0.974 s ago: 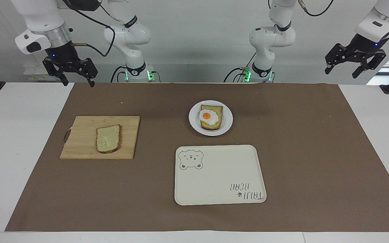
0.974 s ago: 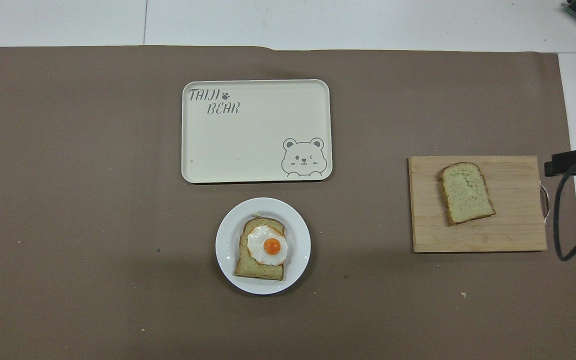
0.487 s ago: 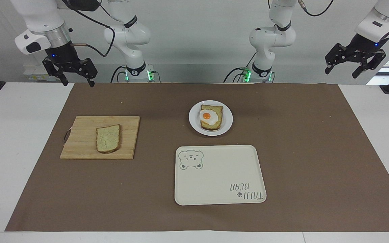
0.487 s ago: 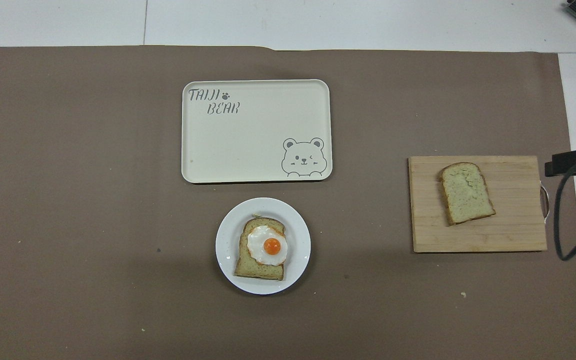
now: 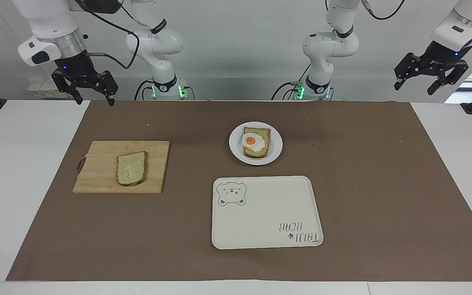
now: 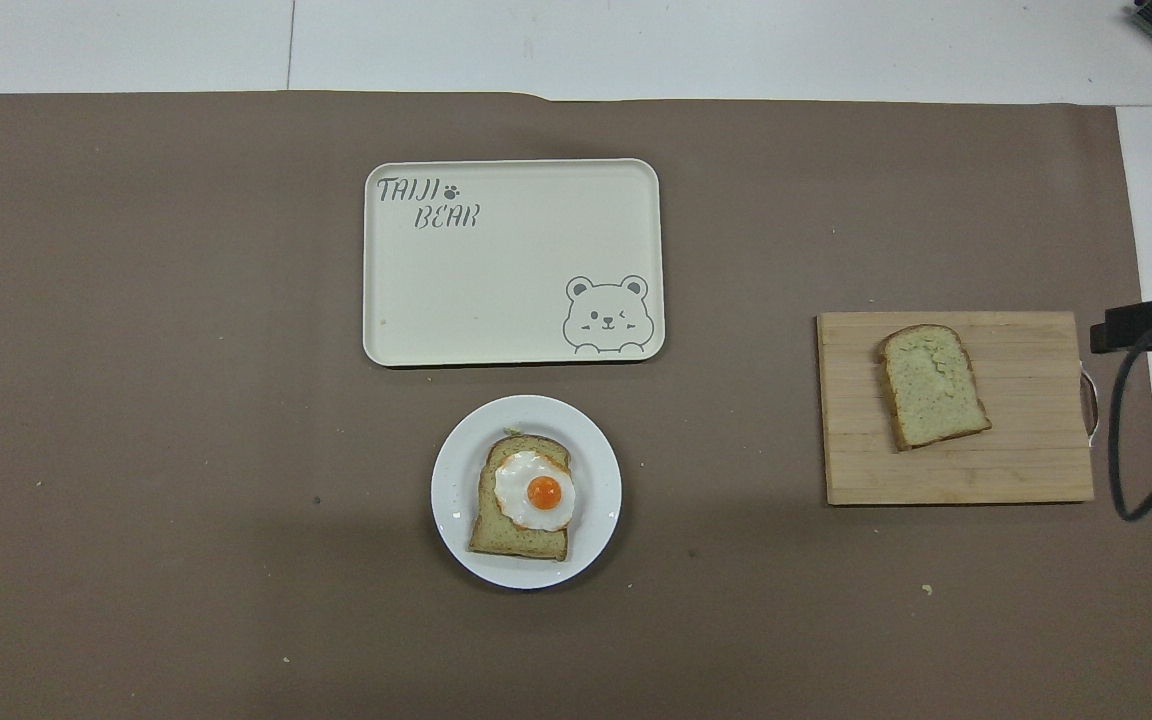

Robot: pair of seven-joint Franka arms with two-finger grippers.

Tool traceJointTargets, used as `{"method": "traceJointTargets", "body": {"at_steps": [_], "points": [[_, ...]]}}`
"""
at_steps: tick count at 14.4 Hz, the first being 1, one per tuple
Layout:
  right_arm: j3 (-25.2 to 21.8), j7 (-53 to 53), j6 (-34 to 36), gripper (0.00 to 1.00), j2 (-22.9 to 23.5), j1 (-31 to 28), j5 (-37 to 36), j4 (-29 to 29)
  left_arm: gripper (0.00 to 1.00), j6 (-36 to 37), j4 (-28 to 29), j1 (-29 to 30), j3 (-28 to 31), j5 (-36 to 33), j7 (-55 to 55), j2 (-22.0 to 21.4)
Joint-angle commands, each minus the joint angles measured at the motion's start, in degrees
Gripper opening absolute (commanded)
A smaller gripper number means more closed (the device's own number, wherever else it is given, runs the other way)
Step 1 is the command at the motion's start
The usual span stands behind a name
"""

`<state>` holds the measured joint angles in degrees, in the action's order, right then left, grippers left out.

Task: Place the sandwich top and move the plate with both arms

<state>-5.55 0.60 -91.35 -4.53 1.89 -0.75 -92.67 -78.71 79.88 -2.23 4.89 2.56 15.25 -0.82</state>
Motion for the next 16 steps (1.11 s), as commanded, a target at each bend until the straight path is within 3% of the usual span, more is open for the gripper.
{"method": "traceJointTargets", "body": {"at_steps": [1, 16], "points": [[0.0, 0.7, 0.0, 1.0, -0.5, -0.7, 1.1, -0.6, 1.0, 0.7, 0.6, 0.6, -0.6, -0.8, -0.5, -0.9], [-0.3, 0.8, -0.6, 1.0, -0.5, -0.8, 0.8, -0.6, 1.0, 0.7, 0.6, 0.6, -0.6, -0.7, -0.5, -0.9]]}}
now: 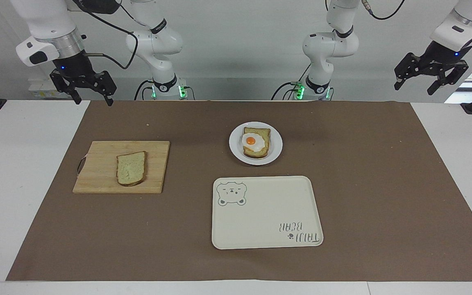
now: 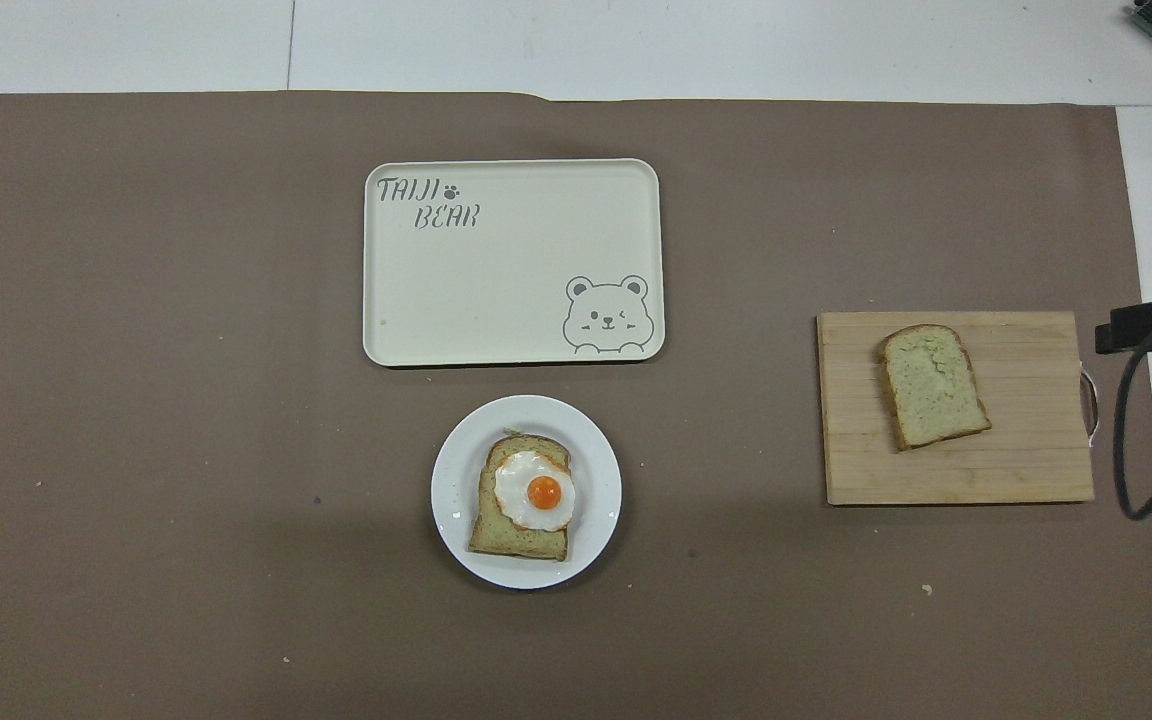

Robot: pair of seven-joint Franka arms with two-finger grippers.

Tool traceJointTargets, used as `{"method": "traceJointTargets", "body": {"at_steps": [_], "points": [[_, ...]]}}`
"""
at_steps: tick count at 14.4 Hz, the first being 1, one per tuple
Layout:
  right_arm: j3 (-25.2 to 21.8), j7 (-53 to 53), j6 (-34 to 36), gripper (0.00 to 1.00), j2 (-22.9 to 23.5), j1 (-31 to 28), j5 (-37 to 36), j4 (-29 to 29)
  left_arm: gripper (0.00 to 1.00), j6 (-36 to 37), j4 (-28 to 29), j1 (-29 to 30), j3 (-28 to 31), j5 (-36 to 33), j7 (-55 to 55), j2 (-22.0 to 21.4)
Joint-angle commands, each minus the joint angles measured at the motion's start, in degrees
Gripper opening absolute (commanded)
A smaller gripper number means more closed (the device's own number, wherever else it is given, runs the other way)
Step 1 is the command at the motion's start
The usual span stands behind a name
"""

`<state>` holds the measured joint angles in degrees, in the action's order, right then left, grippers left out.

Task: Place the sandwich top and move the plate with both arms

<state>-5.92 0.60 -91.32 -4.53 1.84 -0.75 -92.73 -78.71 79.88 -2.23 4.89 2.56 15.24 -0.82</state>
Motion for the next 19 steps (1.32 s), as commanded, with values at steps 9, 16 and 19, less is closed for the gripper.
{"method": "traceJointTargets", "body": {"at_steps": [9, 16, 19], "points": [[0.2, 0.8, -1.1, 1.0, -0.5, -0.7, 0.8, -0.8, 1.0, 0.7, 0.6, 0.6, -0.6, -0.8, -0.5, -0.9], [0.2, 1.0, -1.1, 1.0, -1.3, -0.6, 0.8, -1.9, 1.0, 0.8, 0.6, 0.6, -0.6, -0.8, -0.5, -0.9], [0.1, 1.0, -1.2, 1.0, -1.2, -0.7, 0.8, -1.9, 1.0, 0.7, 0.6, 0.6, -0.6, -0.7, -0.5, -0.9]]}}
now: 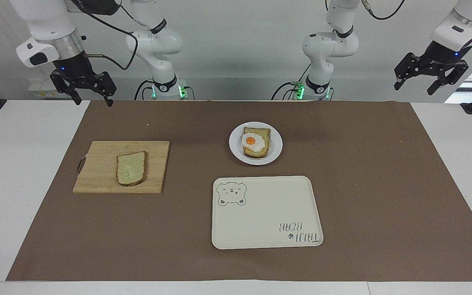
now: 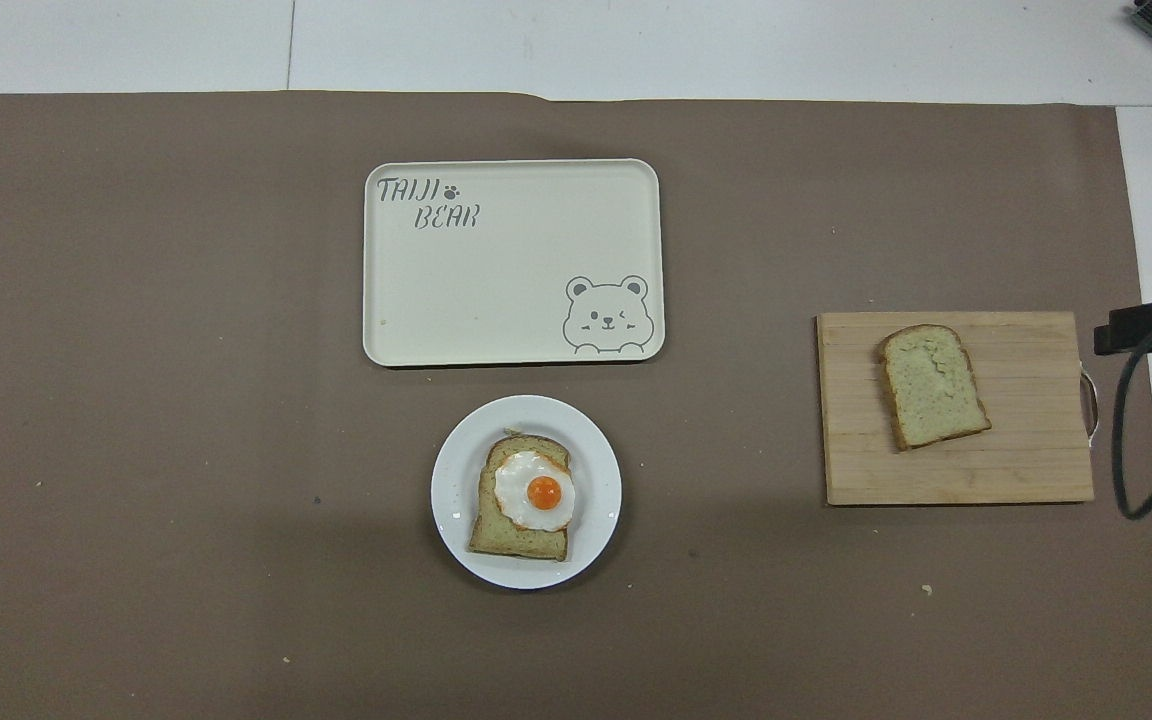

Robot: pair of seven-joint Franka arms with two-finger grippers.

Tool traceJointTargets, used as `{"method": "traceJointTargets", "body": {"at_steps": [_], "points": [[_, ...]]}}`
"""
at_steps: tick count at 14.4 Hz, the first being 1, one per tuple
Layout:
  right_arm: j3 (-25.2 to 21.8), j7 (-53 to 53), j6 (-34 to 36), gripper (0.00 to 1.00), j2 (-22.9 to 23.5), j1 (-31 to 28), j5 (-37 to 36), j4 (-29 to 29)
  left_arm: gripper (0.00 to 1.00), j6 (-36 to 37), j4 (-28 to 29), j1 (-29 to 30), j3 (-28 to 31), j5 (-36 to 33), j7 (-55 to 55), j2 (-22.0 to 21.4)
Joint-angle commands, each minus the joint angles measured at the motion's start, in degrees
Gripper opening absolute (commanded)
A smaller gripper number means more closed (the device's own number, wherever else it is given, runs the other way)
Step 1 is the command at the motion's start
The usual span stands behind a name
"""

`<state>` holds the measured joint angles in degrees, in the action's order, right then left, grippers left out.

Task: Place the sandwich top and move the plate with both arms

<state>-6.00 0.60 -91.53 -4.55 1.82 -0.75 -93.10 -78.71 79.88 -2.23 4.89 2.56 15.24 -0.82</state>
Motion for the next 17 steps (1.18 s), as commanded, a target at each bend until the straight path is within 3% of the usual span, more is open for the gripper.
{"method": "traceJointTargets", "body": {"at_steps": [1, 17], "points": [[0.2, 1.0, -1.1, 1.0, -1.2, -0.7, 0.8, -1.6, 1.0, 0.7, 0.6, 0.6, -0.6, -0.8, -0.5, -0.8], [0.3, 0.7, -3.2, 1.0, -0.7, -1.3, 0.8, -3.1, 1.0, 0.7, 0.6, 0.6, -0.6, -0.8, -0.5, -0.8]]}}
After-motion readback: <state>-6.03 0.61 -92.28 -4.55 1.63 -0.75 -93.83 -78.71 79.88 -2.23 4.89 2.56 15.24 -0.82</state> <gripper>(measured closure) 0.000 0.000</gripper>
